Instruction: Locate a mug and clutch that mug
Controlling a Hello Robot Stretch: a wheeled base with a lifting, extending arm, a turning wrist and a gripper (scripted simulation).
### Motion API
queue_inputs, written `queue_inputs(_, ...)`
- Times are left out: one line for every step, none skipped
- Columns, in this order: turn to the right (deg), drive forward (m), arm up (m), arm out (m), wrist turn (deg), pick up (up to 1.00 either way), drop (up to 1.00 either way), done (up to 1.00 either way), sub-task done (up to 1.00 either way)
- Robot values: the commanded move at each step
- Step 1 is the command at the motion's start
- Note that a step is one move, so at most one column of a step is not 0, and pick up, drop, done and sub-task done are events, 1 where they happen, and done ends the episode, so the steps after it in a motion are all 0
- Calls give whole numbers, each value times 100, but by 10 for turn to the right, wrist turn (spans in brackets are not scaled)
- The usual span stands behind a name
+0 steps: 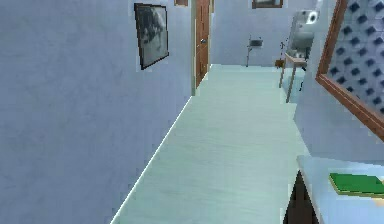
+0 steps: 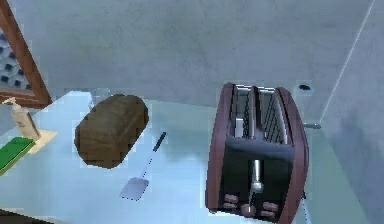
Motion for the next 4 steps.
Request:
queue_inputs(-180, 0, 0, 0, 0, 0, 0, 0, 0)
queue_inputs(0, 0, 50, 0, 0, 0, 0, 0, 0)
queue_inputs(0, 0, 38, 0, 0, 0, 0, 0, 0)
queue_inputs(0, 0, 0, 50, 0, 0, 0, 0, 0)
